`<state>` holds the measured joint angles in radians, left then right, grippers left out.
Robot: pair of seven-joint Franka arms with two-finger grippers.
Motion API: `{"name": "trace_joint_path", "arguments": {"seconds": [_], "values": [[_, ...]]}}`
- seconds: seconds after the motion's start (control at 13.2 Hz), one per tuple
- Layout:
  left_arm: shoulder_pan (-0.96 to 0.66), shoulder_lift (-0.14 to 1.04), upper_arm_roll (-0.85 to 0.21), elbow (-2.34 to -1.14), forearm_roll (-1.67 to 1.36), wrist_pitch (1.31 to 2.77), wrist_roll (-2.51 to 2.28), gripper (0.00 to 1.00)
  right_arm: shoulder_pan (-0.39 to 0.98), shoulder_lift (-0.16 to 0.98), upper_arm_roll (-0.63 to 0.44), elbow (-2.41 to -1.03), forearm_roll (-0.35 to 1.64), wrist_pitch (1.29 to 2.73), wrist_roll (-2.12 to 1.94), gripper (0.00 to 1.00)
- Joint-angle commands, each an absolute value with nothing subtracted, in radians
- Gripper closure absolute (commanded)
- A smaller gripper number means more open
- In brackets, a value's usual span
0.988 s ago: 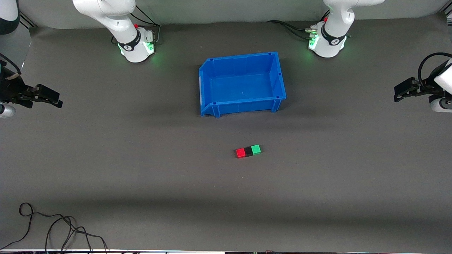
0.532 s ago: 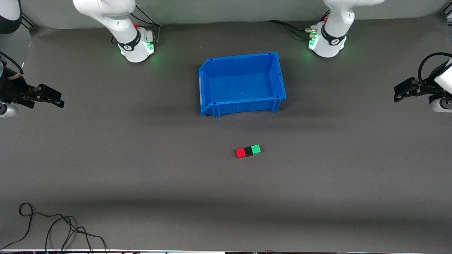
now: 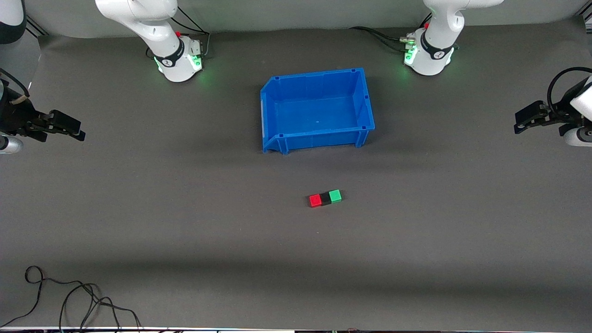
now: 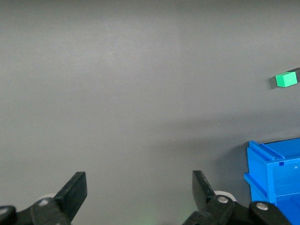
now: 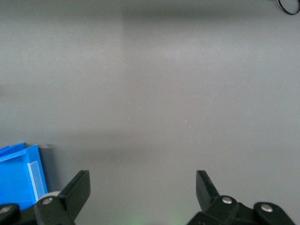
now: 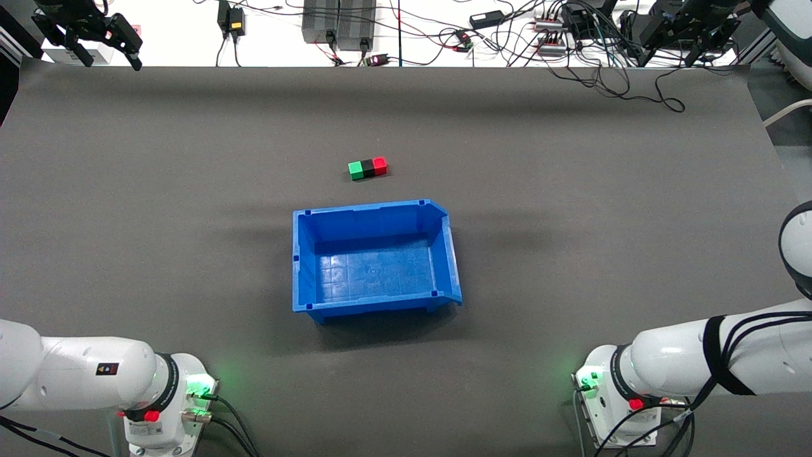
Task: Attach green and red cubes to black cube
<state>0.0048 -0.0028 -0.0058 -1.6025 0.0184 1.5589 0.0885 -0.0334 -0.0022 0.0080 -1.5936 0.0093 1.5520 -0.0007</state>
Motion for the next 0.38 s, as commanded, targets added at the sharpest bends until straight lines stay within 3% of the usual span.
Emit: {"name": "trace_joint_path", "arguments": {"seconds": [0.0,0.3], "values": [[0.009,0.002,-0.008,-1.582,0.008,1.536,0.107,0.0,-0.046,-0.002,0.015,-1.575,0.032,1.536,-0.017,0.0],[0.009,0.0,-0.008,-1.583,0.008,1.532,0.107,0.0,-0.048,-0.002,0.015,-1.575,0.034,1.536,-0.017,0.0]]}}
